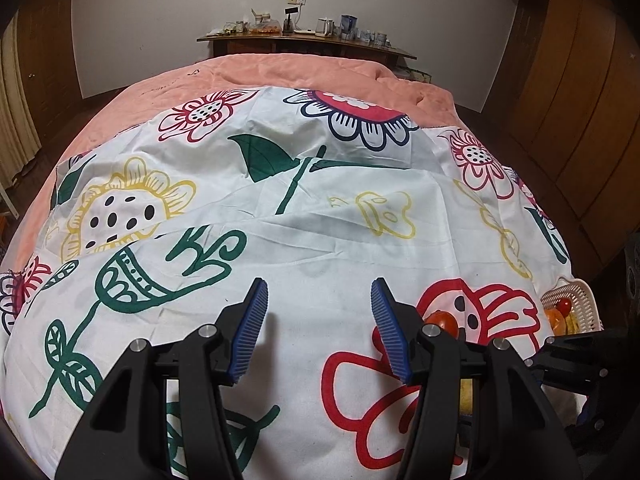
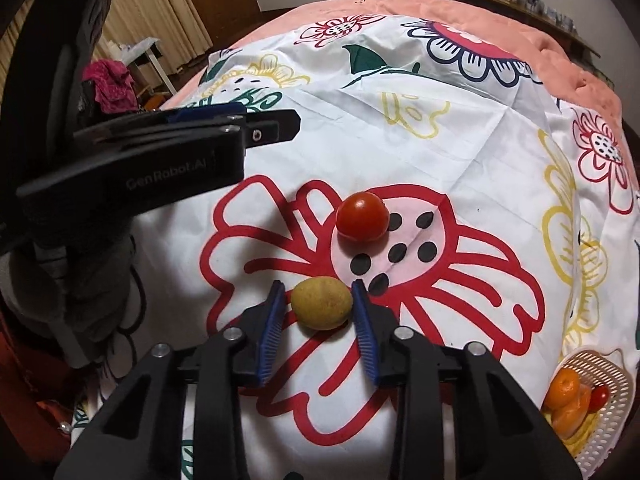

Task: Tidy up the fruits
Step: 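Grasp the red tomato with the left tool while the right tool holds the yellow fruit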

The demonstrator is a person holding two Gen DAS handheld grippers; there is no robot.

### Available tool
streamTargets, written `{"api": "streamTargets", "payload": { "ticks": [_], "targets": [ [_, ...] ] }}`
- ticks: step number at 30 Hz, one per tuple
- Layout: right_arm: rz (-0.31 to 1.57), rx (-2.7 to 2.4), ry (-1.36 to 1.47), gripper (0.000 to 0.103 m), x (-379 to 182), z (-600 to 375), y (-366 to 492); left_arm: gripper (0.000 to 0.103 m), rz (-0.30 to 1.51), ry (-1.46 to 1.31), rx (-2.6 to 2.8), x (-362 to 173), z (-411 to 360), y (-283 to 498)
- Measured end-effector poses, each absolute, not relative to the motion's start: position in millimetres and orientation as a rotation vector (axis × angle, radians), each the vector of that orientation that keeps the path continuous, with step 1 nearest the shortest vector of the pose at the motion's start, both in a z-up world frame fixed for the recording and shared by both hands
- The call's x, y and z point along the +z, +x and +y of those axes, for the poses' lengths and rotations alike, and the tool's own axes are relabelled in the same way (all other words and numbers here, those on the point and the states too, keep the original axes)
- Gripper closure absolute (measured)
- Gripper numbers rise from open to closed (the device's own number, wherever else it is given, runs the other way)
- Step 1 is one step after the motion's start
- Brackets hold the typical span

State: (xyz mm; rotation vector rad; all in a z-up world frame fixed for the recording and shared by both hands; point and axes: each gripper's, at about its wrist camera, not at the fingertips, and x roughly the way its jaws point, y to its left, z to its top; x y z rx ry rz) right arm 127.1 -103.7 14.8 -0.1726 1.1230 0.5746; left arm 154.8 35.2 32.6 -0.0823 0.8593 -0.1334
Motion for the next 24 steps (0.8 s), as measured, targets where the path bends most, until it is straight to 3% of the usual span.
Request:
{"api": "streamTargets", "payload": {
  "ticks": [24],
  "targets": [
    [1.01, 0.474, -0.031, 0.073, 39, -169, 117, 0.047, 0.934, 0.008, -0.34, 25, -30, 144]
  ]
}}
